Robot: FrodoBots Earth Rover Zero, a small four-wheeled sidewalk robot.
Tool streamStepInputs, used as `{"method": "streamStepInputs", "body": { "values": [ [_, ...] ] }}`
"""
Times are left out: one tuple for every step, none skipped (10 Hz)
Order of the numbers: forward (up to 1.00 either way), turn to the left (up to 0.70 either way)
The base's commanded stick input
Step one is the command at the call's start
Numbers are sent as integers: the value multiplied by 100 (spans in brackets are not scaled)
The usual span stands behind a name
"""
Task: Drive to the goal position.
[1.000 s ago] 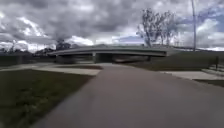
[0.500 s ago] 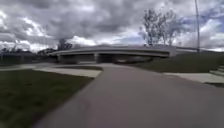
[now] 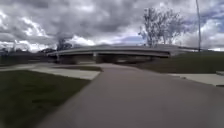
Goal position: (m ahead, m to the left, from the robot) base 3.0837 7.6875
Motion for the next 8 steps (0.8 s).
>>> {"method": "streamStepInputs", "body": {
  "values": [
    [100,0],
    [100,0],
    [100,0],
    [100,0],
    [100,0],
    [100,0],
    [100,0],
    [100,0]
  ]
}}
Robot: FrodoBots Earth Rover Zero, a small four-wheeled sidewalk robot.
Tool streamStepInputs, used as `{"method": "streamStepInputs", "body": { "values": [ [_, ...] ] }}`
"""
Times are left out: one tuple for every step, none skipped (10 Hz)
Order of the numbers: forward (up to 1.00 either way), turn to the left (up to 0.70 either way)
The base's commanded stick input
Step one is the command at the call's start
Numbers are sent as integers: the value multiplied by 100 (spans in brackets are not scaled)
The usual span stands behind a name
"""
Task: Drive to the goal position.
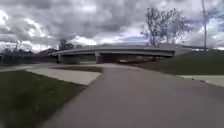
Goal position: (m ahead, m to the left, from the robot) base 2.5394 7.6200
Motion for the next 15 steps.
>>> {"method": "streamStepInputs", "body": {
  "values": [
    [100,0],
    [100,0],
    [100,0],
    [100,0],
    [100,0],
    [100,0],
    [100,0],
    [100,0],
    [100,0],
    [100,0],
    [100,0],
    [100,0],
    [100,0],
    [100,1],
    [100,4]
  ]
}}
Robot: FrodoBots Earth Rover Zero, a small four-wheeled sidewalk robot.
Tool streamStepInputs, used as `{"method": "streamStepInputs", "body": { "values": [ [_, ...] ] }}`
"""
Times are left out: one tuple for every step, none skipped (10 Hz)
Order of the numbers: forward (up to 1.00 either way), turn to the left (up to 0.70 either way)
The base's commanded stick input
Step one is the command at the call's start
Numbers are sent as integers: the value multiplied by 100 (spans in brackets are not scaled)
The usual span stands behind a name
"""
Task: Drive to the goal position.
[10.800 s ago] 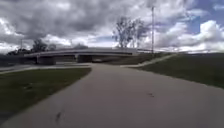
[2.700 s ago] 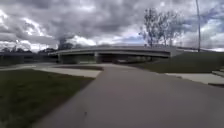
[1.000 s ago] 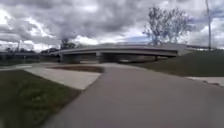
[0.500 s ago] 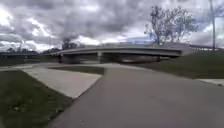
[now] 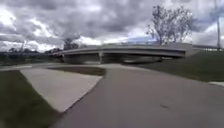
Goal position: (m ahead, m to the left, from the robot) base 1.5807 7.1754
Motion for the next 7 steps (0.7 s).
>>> {"method": "streamStepInputs", "body": {
  "values": [
    [100,10],
    [100,17],
    [100,24],
    [100,29],
    [100,40],
    [100,40],
    [100,40]
  ]
}}
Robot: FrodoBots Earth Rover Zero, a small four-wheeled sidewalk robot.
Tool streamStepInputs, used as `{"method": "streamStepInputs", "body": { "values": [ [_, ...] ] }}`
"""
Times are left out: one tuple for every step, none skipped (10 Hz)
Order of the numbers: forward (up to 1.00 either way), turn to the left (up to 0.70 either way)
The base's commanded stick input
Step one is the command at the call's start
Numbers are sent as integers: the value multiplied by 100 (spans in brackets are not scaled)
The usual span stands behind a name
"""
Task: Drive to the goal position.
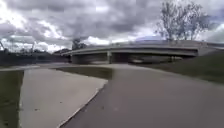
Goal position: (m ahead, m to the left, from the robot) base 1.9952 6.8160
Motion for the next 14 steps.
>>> {"method": "streamStepInputs", "body": {
  "values": [
    [100,40],
    [100,40],
    [100,40],
    [100,40],
    [100,40],
    [100,40],
    [100,40],
    [100,40],
    [100,40],
    [100,40],
    [100,40],
    [100,40],
    [100,40],
    [100,40]
  ]
}}
